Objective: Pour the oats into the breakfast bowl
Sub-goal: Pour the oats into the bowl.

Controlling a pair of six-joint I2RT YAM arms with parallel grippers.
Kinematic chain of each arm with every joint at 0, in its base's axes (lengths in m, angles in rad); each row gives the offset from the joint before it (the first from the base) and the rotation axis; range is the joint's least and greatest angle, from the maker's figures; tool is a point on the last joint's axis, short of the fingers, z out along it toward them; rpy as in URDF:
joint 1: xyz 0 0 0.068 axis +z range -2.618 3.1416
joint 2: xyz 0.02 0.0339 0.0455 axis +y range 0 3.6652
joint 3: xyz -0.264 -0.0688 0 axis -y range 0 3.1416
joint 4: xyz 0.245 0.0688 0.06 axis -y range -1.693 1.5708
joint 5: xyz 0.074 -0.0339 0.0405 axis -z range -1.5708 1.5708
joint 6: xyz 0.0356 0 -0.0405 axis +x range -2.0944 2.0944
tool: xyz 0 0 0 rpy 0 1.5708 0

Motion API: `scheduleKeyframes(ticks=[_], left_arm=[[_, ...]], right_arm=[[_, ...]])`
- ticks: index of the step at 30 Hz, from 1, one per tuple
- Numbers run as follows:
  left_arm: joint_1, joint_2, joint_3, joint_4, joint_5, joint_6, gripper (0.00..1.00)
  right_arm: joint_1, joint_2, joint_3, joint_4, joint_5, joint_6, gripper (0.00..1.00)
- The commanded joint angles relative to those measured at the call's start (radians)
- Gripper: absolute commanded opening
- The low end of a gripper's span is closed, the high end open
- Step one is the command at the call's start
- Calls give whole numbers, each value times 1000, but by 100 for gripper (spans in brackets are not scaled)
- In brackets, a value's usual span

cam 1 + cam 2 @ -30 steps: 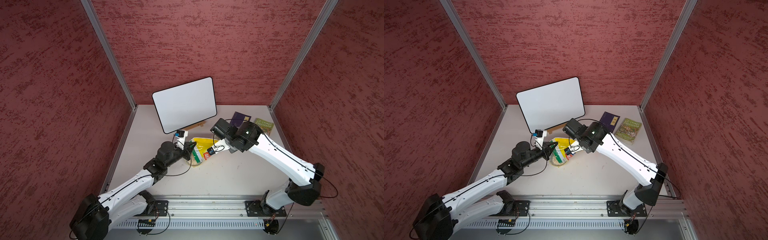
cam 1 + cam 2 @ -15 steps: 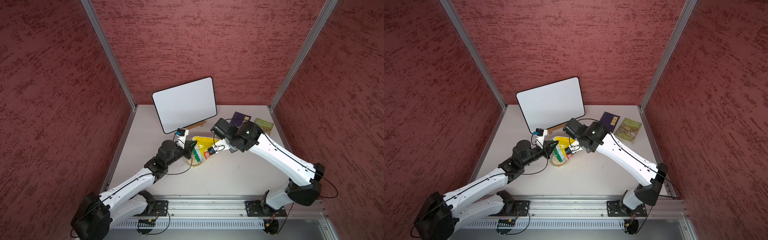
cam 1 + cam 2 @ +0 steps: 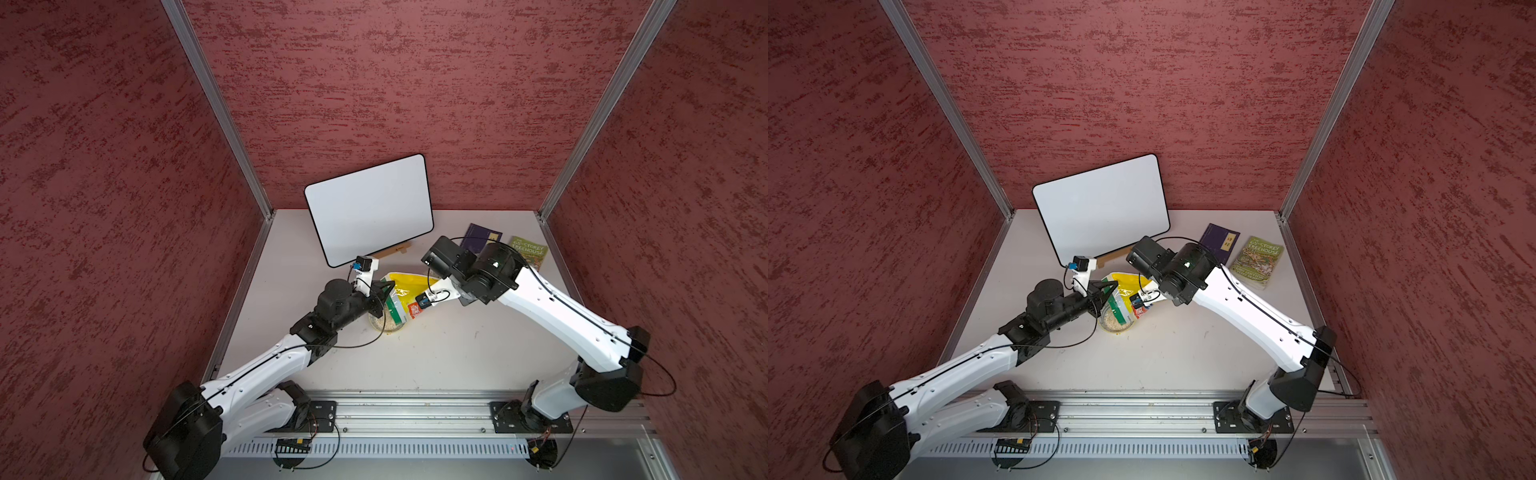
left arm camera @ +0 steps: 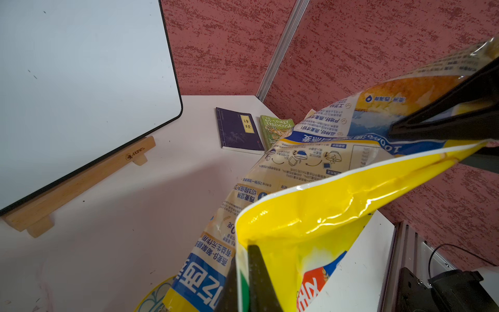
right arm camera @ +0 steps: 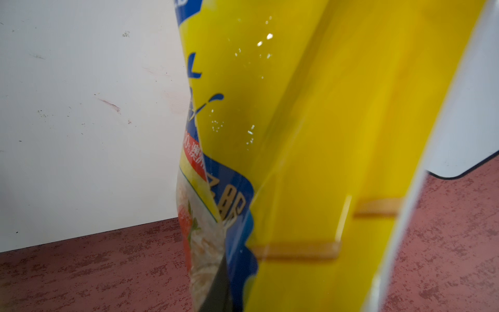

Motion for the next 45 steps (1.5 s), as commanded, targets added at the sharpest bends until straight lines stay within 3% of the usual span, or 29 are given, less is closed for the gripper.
scheduleKeyframes(ticks=[1,7,16,22,33,45], left_arm=[[19,17,-47,-48,-78,-16,0],[20,-1,12,-90,-82,20,0],[17,4,-32,-56,-79,-9,0],[17,-61,46,-178,-88,46,0],[-11,-104,116,-241,-54,39,0],[-66,-67,320,-354,-39,119,0]], right_arm=[[-21,-70,33,-1,127,22,0],[-21,-51,125,3,162,-21,0],[-26,-76,51,-21,79,66,0],[-54,-149,-9,-13,8,120,0],[-138,-293,-177,66,-141,164,0],[-269,-473,-453,250,-391,226,0]])
